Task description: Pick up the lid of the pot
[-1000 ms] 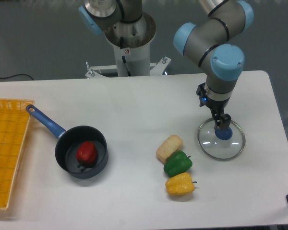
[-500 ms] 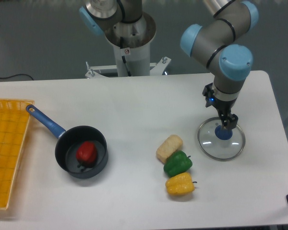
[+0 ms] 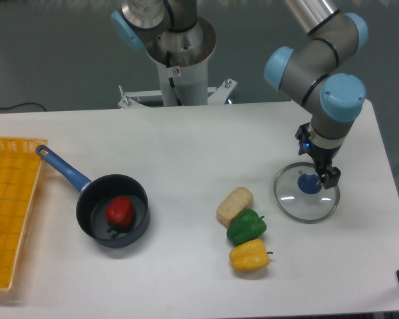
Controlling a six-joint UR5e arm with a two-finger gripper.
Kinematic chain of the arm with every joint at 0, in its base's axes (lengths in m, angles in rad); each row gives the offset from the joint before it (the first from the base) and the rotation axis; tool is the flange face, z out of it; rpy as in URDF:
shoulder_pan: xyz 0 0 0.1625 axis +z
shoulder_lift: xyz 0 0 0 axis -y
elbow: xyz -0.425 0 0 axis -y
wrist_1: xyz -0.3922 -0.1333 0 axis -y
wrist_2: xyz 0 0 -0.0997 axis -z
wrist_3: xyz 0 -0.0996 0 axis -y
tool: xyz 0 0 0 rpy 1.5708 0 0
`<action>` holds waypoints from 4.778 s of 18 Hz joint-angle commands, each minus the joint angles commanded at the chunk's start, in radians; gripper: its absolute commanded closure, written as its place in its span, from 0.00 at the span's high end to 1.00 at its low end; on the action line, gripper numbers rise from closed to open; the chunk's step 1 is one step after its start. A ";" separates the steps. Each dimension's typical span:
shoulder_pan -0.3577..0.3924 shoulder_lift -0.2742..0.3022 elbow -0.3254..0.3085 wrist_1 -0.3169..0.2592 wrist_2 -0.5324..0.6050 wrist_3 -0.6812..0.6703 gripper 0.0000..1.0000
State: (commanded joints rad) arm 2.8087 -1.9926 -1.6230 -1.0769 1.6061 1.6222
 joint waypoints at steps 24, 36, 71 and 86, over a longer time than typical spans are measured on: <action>0.029 -0.097 -0.003 0.095 -0.087 -0.533 1.00; 0.028 -0.106 -0.017 0.101 -0.084 -0.555 0.99; 0.031 -0.101 -0.034 0.132 -0.078 -0.556 0.59; 0.025 -0.006 -0.066 0.115 -0.081 -0.556 0.55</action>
State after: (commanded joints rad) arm 2.8333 -1.9989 -1.6889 -0.9618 1.5248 1.0661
